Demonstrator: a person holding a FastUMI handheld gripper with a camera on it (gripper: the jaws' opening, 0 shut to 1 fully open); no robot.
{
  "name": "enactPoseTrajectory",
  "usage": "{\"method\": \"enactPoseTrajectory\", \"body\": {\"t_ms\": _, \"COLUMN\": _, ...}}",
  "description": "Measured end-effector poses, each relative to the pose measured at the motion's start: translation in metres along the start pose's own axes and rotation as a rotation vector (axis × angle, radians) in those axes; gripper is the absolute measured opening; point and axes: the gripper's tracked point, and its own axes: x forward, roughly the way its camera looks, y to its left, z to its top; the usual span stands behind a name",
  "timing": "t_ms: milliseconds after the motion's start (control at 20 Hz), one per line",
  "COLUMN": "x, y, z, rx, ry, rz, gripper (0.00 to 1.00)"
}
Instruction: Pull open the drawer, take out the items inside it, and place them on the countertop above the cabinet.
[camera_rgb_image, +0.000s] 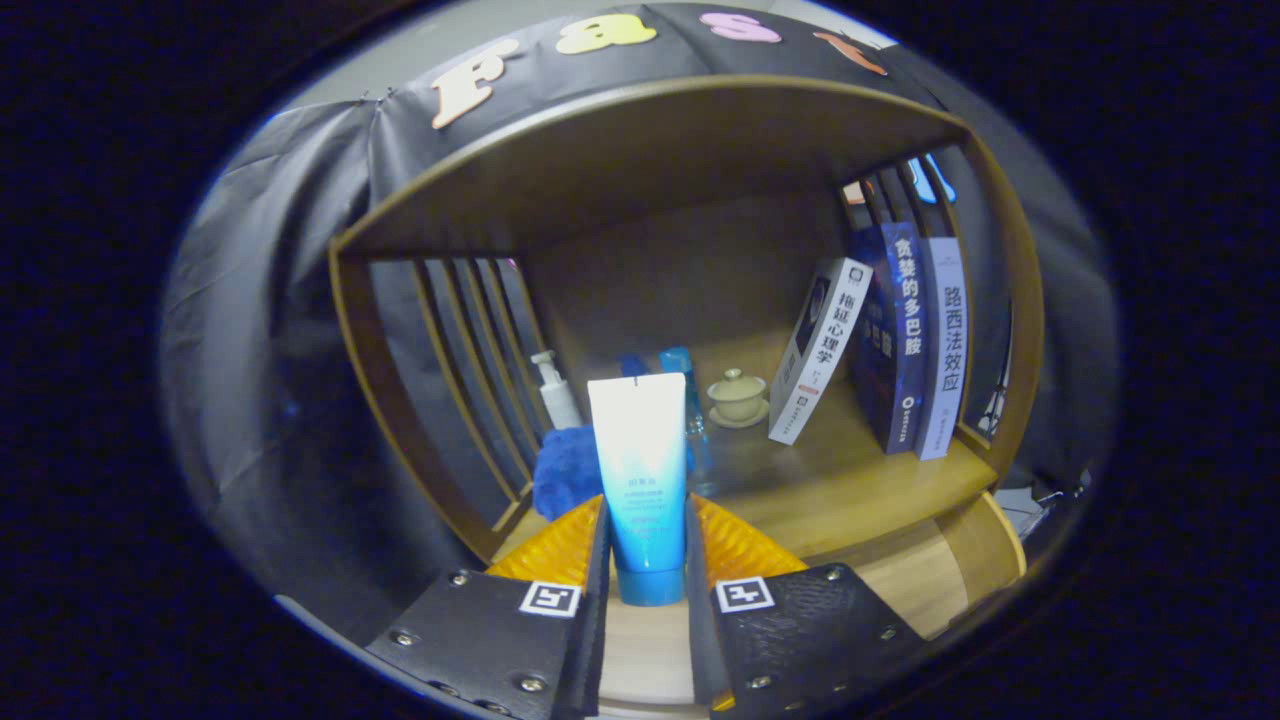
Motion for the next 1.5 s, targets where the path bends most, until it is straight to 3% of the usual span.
{"method": "enactPoseTrajectory", "body": {"t_ms": 150, "x": 0.038, "y": -0.023, "z": -0.026, "rx": 0.001, "ry": 0.086, "rz": -0.056, "gripper": 0.35}}
{"method": "enactPoseTrajectory", "body": {"t_ms": 350, "x": 0.070, "y": -0.055, "z": -0.048, "rx": -0.052, "ry": 0.086, "rz": -0.138, "gripper": 0.38}}
{"method": "enactPoseTrajectory", "body": {"t_ms": 550, "x": 0.083, "y": -0.069, "z": -0.058, "rx": -0.025, "ry": 0.103, "rz": -0.183, "gripper": 0.38}}
{"method": "enactPoseTrajectory", "body": {"t_ms": 750, "x": 0.085, "y": -0.076, "z": -0.049, "rx": -0.012, "ry": 0.071, "rz": -0.215, "gripper": 0.45}}
{"method": "enactPoseTrajectory", "body": {"t_ms": 800, "x": 0.078, "y": -0.073, "z": -0.041, "rx": 0.007, "ry": 0.055, "rz": -0.203, "gripper": 0.47}}
{"method": "enactPoseTrajectory", "body": {"t_ms": 900, "x": 0.066, "y": -0.064, "z": -0.034, "rx": 0.045, "ry": 0.050, "rz": -0.164, "gripper": 0.64}}
{"method": "enactPoseTrajectory", "body": {"t_ms": 1050, "x": 0.034, "y": -0.071, "z": -0.027, "rx": 0.038, "ry": 0.023, "rz": -0.206, "gripper": 0.90}}
{"method": "enactPoseTrajectory", "body": {"t_ms": 1200, "x": 0.002, "y": -0.081, "z": -0.029, "rx": -0.032, "ry": 0.012, "rz": -0.256, "gripper": 1.00}}
{"method": "enactPoseTrajectory", "body": {"t_ms": 1500, "x": -0.071, "y": -0.083, "z": -0.040, "rx": -0.103, "ry": 0.022, "rz": -0.223, "gripper": 0.99}}
